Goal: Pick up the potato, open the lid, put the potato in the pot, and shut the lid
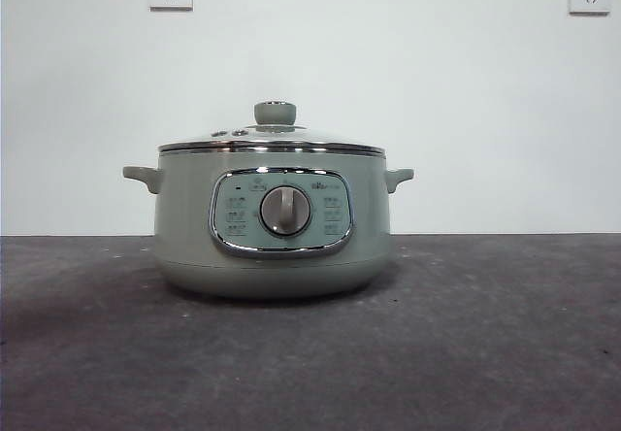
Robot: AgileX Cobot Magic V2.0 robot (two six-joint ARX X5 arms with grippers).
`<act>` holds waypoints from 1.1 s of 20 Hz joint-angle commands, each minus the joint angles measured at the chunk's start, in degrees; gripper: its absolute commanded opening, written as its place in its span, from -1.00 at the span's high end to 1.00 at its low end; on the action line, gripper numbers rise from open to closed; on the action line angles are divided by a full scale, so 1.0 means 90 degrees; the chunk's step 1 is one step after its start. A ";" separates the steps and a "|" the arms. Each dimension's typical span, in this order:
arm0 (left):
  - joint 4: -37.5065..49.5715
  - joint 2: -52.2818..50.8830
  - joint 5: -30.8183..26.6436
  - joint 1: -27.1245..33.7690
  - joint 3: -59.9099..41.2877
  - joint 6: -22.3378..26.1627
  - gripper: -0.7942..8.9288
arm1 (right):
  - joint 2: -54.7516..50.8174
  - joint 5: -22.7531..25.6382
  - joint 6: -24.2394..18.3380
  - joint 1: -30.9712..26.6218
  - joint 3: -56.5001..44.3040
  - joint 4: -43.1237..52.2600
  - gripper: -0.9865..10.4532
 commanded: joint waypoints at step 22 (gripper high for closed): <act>0.8374 -1.0008 -0.0821 0.3410 -1.6014 -0.0034 0.84 | 0.0046 0.0034 0.0027 0.0005 -0.0063 -0.0158 0.82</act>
